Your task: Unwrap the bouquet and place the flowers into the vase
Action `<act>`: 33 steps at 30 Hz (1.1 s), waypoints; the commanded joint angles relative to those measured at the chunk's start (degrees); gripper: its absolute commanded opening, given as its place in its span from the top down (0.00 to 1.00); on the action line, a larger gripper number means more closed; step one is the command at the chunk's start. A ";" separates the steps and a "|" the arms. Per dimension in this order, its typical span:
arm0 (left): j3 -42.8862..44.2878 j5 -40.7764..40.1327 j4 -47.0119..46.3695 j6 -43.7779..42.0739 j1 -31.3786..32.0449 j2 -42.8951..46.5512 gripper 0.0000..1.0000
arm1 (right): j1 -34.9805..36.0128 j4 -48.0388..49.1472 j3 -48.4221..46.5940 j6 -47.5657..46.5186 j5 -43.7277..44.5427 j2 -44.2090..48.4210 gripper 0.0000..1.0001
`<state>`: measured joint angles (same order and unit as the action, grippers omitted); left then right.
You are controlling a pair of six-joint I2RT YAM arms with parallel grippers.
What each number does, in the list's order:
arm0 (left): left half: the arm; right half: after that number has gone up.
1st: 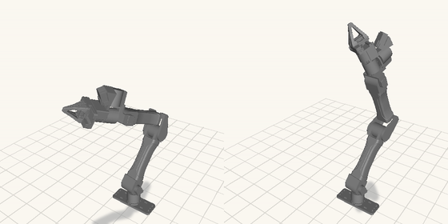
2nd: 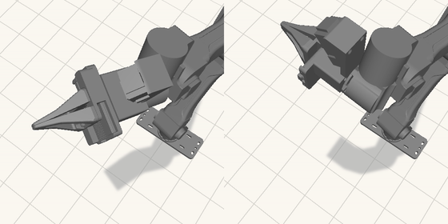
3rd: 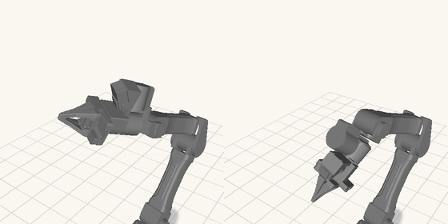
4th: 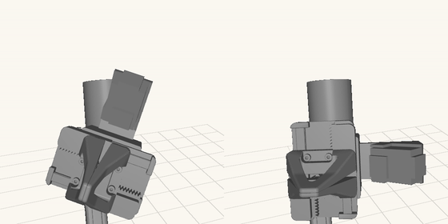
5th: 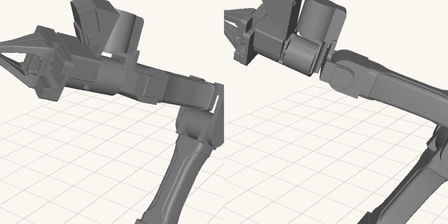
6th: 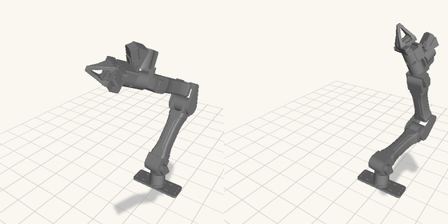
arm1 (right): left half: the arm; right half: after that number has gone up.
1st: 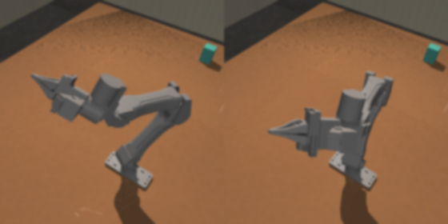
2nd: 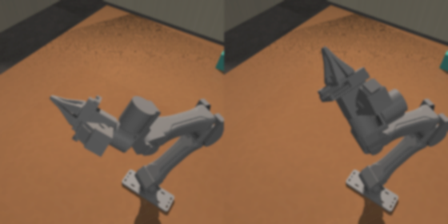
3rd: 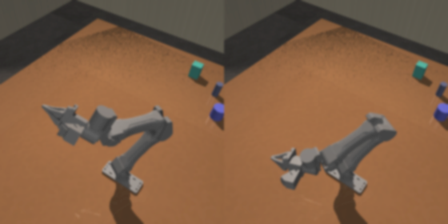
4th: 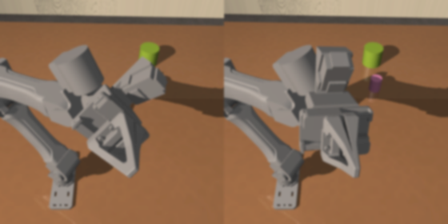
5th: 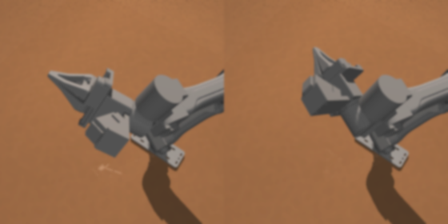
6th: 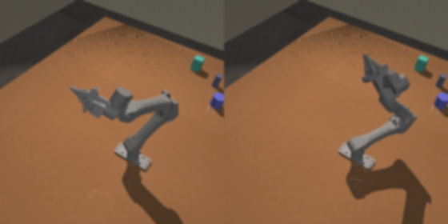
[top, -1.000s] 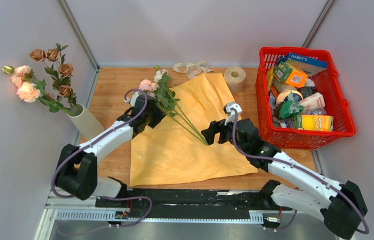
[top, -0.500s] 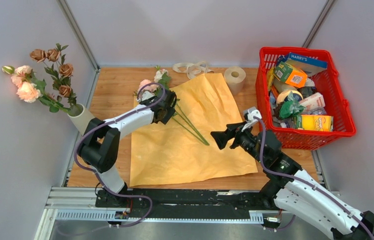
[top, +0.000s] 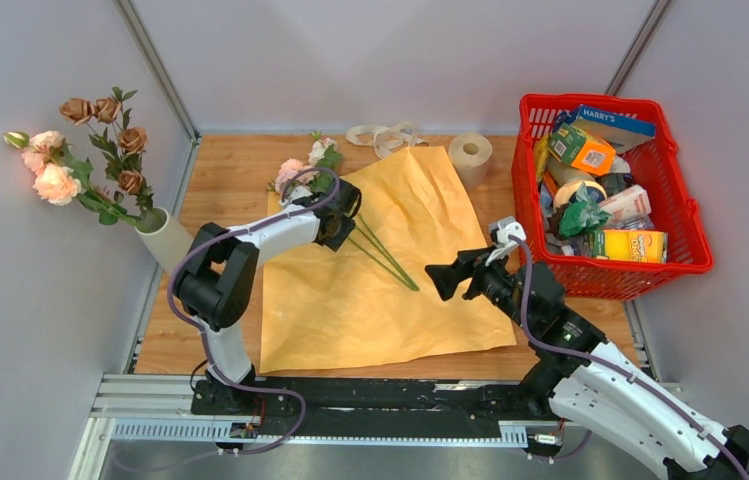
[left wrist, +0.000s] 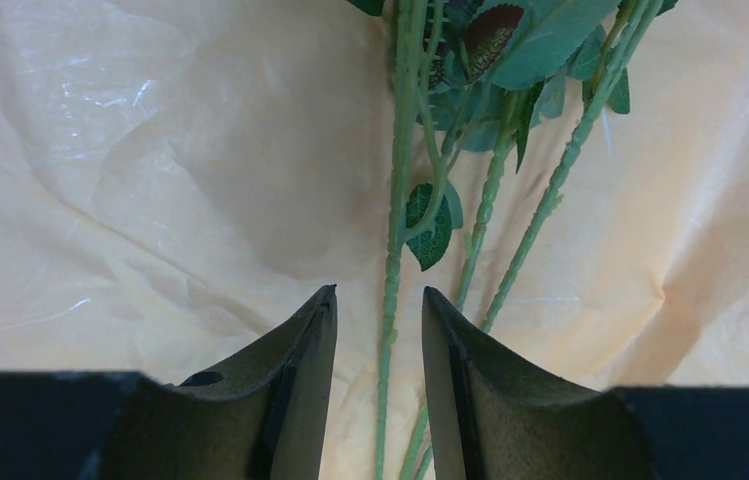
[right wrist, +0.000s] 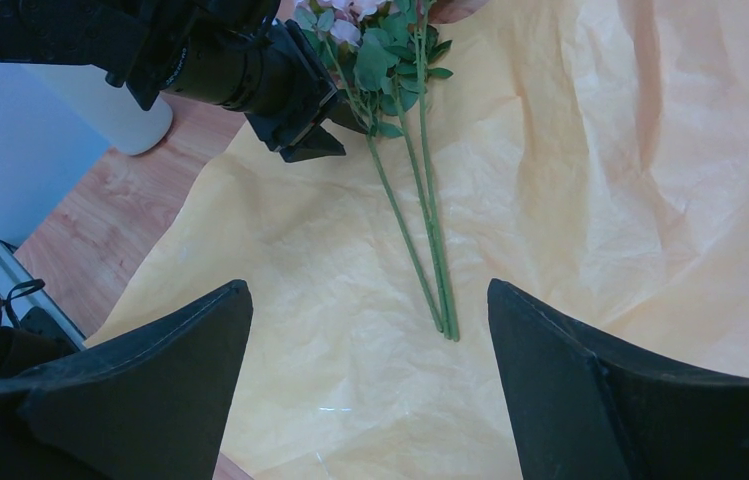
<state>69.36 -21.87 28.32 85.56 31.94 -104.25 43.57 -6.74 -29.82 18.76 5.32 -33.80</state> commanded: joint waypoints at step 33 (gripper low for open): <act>9.47 0.51 7.37 3.39 0.57 -8.87 0.59 | 0.02 0.59 0.56 -1.27 1.71 0.05 0.09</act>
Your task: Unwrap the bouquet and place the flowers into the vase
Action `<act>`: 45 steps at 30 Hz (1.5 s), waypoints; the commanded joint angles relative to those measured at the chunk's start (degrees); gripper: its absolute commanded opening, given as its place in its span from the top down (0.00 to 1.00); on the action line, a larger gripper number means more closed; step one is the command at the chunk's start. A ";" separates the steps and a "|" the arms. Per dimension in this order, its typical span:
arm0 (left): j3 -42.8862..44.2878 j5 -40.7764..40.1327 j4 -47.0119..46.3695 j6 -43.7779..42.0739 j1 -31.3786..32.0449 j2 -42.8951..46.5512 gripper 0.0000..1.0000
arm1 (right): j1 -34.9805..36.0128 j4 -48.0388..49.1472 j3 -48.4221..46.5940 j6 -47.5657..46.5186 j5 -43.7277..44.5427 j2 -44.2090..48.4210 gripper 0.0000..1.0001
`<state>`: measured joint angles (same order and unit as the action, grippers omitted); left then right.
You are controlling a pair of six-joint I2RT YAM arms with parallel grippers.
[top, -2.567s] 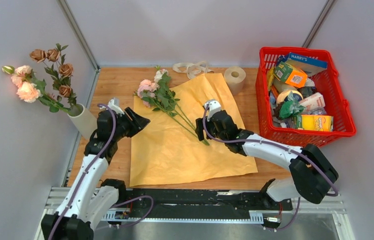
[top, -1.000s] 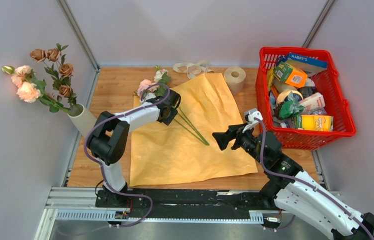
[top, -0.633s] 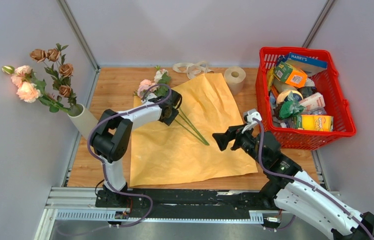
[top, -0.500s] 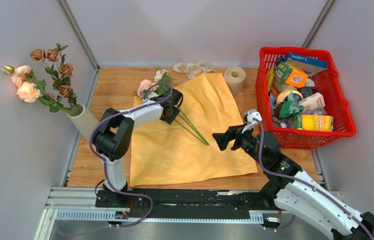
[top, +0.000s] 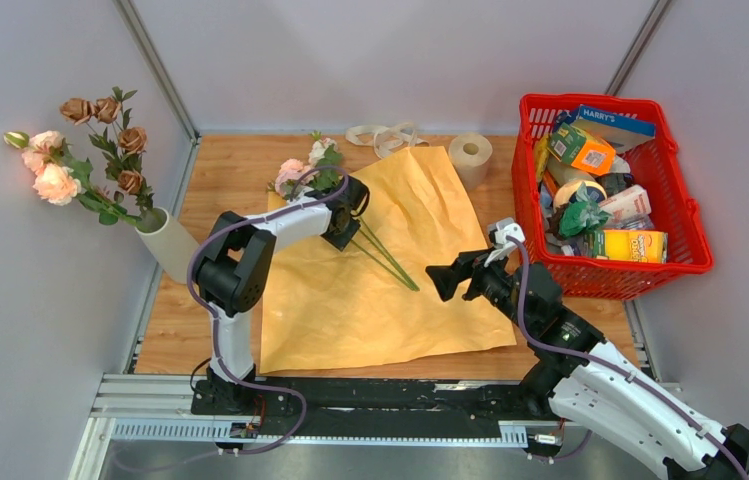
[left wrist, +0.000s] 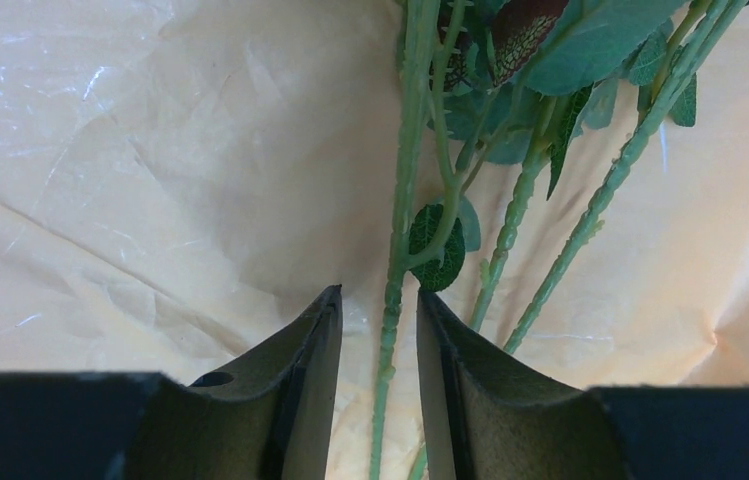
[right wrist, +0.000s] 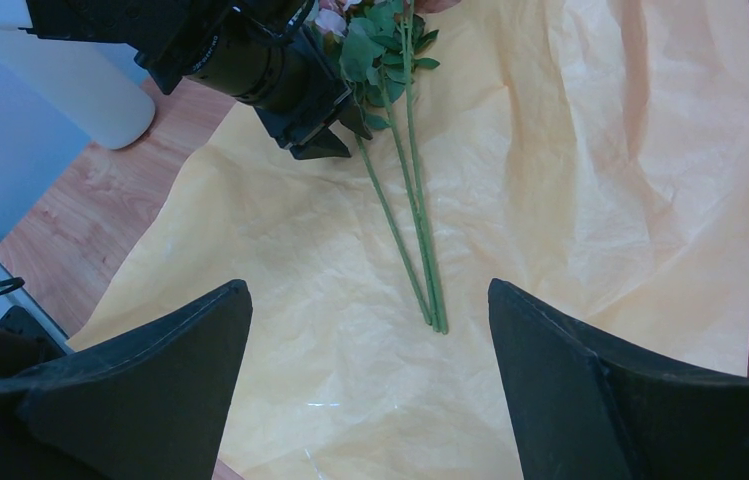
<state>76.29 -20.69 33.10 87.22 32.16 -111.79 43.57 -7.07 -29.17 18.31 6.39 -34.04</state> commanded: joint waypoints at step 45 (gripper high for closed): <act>-22.15 -36.33 -38.10 -73.19 6.60 53.42 1.00 | 0.02 1.36 -0.19 2.35 -0.07 -1.46 0.00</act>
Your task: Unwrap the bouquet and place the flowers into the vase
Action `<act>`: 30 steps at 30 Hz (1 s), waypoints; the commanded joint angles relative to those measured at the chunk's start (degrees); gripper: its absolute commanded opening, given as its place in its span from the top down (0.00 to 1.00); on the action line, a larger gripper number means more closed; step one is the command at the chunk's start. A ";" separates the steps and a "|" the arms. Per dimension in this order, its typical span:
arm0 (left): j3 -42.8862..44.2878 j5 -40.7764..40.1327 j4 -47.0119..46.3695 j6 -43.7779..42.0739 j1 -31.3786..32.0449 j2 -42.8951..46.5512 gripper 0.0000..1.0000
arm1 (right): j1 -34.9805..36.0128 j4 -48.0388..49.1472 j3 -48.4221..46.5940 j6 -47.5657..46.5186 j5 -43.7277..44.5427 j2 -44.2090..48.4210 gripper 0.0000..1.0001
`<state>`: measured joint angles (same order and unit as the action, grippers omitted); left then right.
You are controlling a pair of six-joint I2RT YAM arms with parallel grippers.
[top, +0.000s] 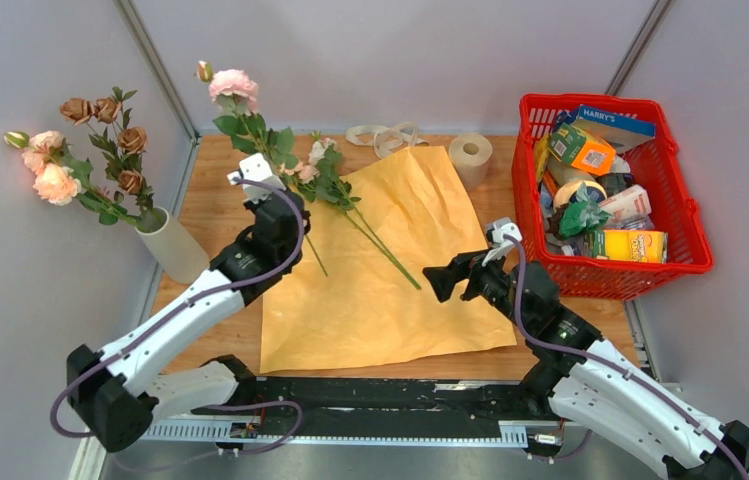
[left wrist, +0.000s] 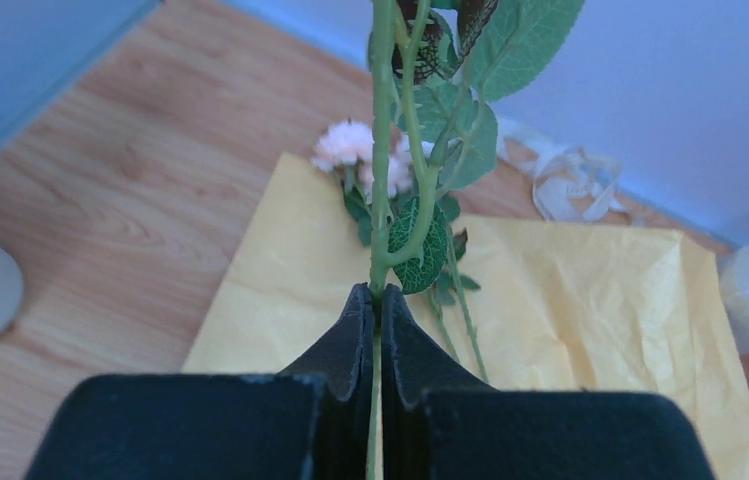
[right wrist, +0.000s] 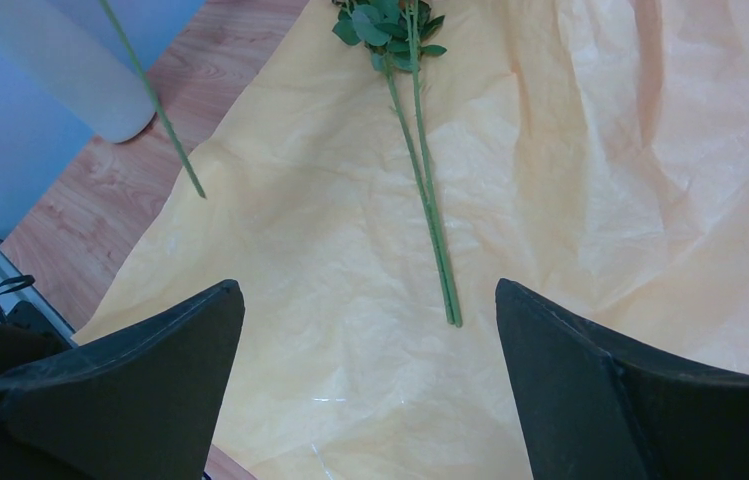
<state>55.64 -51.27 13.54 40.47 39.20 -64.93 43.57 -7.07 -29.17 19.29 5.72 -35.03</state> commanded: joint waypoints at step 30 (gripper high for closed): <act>-1.15 15.84 -37.97 -55.06 -43.06 16.85 1.00 | 0.02 4.17 1.31 1.63 -0.35 -2.59 0.00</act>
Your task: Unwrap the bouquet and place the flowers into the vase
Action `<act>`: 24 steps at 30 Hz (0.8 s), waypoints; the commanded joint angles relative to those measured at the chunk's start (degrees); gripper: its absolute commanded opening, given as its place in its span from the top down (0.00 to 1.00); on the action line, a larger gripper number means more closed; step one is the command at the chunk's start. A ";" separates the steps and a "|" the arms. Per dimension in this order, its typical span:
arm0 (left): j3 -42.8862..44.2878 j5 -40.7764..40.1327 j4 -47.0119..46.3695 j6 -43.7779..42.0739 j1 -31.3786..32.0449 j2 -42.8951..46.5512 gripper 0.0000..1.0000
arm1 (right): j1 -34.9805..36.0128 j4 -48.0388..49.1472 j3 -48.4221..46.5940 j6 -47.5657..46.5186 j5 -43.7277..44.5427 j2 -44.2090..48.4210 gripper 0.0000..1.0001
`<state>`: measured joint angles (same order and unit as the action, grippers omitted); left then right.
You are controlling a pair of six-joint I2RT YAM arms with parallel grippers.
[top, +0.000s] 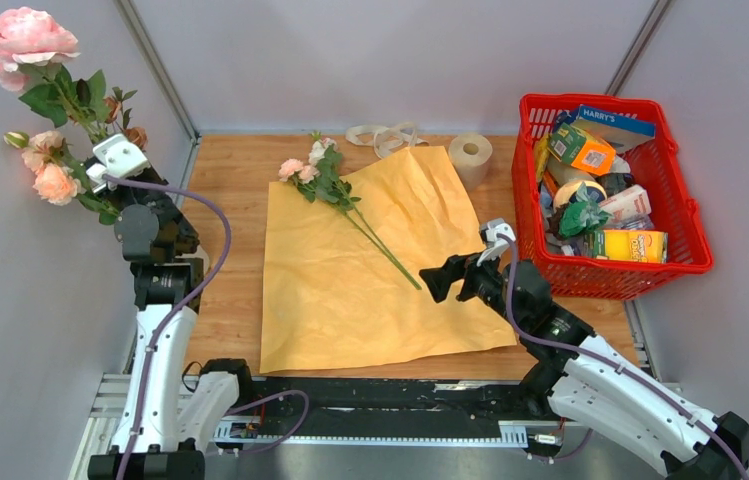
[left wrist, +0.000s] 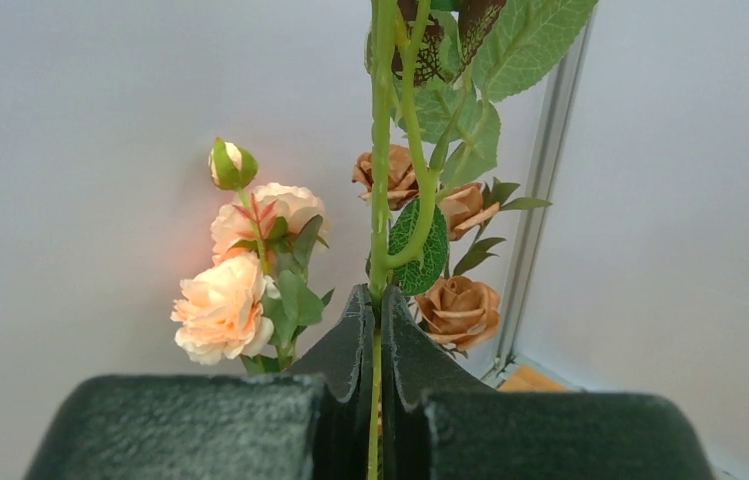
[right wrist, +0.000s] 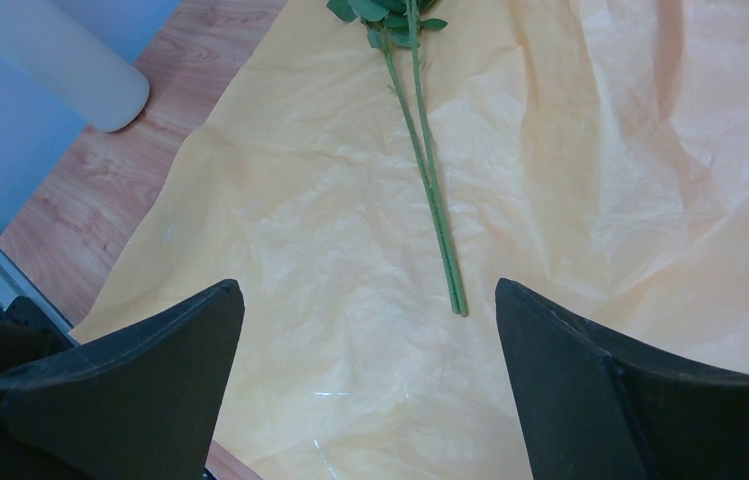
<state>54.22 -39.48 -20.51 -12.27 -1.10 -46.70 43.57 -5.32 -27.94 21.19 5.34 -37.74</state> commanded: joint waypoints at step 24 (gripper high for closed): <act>-13.35 4.15 5.45 13.75 -11.11 -3.40 0.78 | 0.02 3.13 -1.50 -2.20 -1.47 -4.54 0.00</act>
<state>41.36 -34.30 -21.12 -5.34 -11.57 -51.96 43.57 -5.02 -27.94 19.42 5.37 -41.34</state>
